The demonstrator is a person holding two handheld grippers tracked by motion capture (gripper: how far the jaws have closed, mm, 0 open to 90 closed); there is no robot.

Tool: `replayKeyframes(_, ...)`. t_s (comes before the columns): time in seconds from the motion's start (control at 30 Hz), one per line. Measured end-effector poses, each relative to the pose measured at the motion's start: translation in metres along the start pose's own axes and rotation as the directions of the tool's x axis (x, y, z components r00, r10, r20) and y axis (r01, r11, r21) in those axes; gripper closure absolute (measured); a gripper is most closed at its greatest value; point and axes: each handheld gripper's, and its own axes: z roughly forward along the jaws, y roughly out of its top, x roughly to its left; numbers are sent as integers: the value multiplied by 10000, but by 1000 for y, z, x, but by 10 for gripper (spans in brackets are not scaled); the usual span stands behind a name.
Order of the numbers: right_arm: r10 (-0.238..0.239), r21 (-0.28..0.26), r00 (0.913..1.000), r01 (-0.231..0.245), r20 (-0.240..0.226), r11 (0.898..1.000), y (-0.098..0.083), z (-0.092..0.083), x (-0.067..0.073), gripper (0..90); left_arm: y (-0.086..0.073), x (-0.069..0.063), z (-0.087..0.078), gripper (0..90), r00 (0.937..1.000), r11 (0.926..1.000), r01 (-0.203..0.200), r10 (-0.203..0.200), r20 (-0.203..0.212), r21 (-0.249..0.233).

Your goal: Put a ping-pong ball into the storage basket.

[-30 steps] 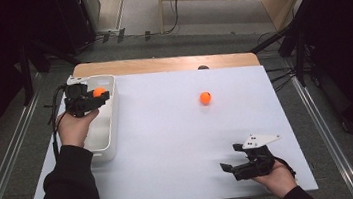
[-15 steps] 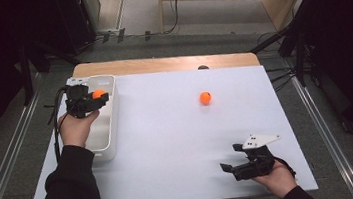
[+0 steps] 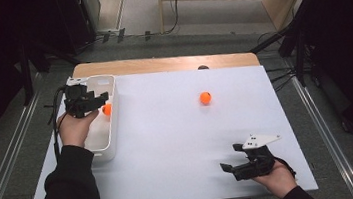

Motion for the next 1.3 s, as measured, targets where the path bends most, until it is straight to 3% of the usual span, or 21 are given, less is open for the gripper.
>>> replayKeyframes(0.1,-10,1,10000,10,8,10000,0,0,0,123,3,0,-4,398,9994,9998,134,-129,330,-141)
replayKeyframes(0.27,-58,-7,10000,58,3,10000,0,0,0,123,7,-3,-10,379,9988,9998,-49,59,491,-214)
replayKeyframes(0.4,-65,-10,10000,65,3,10000,1,0,0,123,10,-6,-14,339,9946,9997,-129,150,1030,-218)
replayKeyframes(0.7,-110,20,9999,110,-99,9999,3,2,1,123,14,-21,-22,279,9749,9976,-690,699,2112,-115)
replayKeyframes(0.97,-241,33,9996,241,-164,9997,6,5,1,123,14,-31,-29,279,9633,9951,-937,988,2495,-321)
replayKeyframes(1.3,-361,12,9991,361,-222,9993,9,7,1,123,14,-48,-33,279,9383,9912,-1251,1327,3194,-441)
